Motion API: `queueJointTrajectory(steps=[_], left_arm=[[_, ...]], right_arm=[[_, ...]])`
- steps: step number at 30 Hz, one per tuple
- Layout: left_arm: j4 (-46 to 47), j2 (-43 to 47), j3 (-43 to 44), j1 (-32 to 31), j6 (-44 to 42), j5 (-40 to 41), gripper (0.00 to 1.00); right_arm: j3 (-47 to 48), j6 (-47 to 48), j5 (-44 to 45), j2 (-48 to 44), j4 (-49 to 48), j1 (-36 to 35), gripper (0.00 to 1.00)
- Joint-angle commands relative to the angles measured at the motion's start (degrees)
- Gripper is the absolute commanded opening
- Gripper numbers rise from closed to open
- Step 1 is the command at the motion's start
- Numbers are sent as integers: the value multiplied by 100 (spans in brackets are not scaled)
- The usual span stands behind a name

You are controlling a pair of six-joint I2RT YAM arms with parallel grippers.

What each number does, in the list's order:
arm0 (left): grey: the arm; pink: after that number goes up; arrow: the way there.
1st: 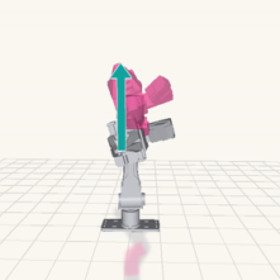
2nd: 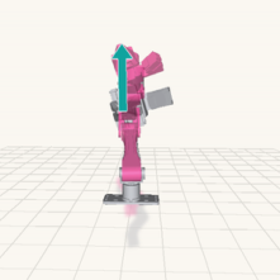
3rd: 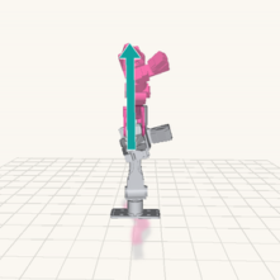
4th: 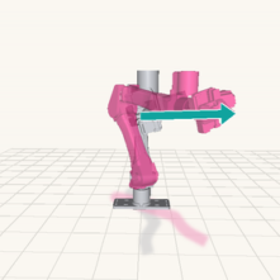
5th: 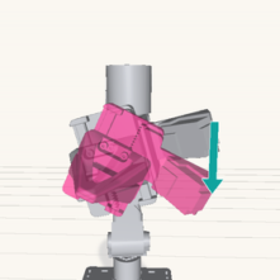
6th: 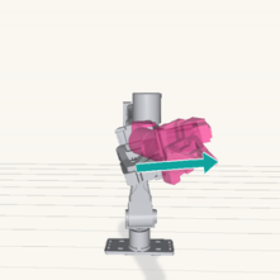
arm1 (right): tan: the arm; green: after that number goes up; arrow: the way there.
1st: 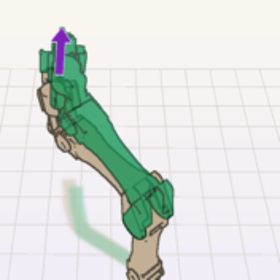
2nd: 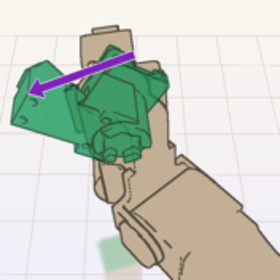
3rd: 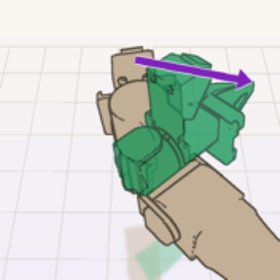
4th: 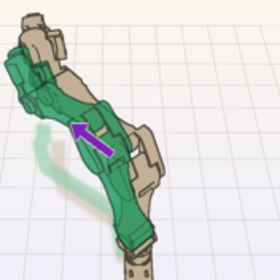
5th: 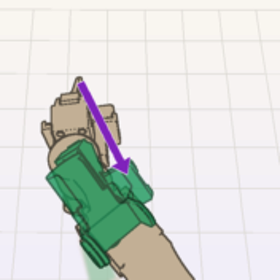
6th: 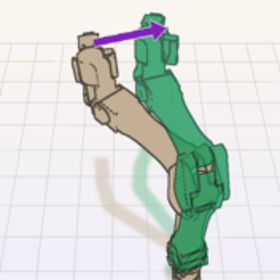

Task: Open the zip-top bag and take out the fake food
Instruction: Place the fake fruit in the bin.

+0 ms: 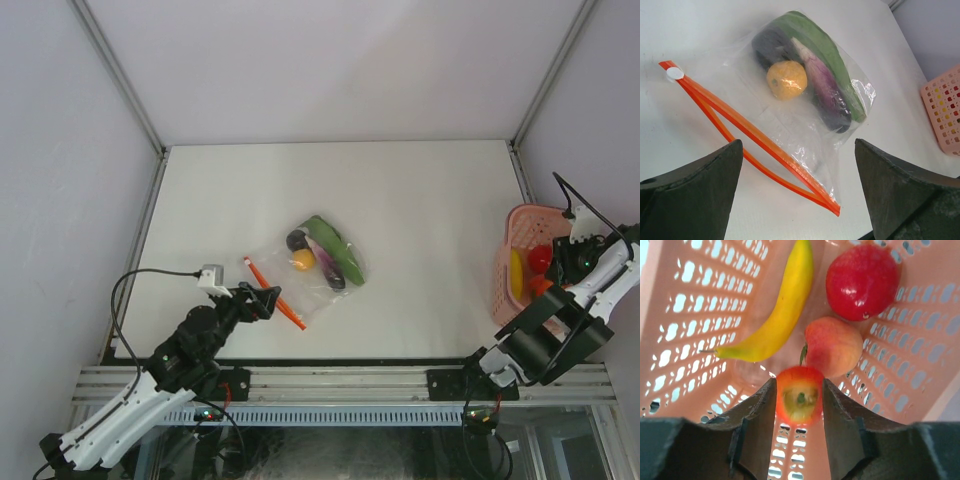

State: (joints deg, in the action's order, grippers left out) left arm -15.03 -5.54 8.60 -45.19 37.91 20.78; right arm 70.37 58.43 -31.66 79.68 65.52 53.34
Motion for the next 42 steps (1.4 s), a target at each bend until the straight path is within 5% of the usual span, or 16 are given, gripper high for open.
queueJointTrajectory(steps=[1,13,25,32,38,42], left_arm=[[355,-37,-163,36,-42,-78,95],[503,-217,-173,36,-15,-150,95],[571,-181,-321,36,28,-200,95],[541,-123,-385,36,30,-211,94],[363,-251,-388,36,174,-169,89],[-14,-321,-290,36,164,31,64]], right_arm=[[204,571,72,-100,374,235,41],[258,775,-135,-487,485,317,46],[890,425,-1519,-1614,1125,-467,47],[920,-687,-2170,-2395,642,-2375,58],[711,-2104,-1926,-2281,-667,-5068,58],[584,-1893,-1561,-1765,-1406,-6335,59]])
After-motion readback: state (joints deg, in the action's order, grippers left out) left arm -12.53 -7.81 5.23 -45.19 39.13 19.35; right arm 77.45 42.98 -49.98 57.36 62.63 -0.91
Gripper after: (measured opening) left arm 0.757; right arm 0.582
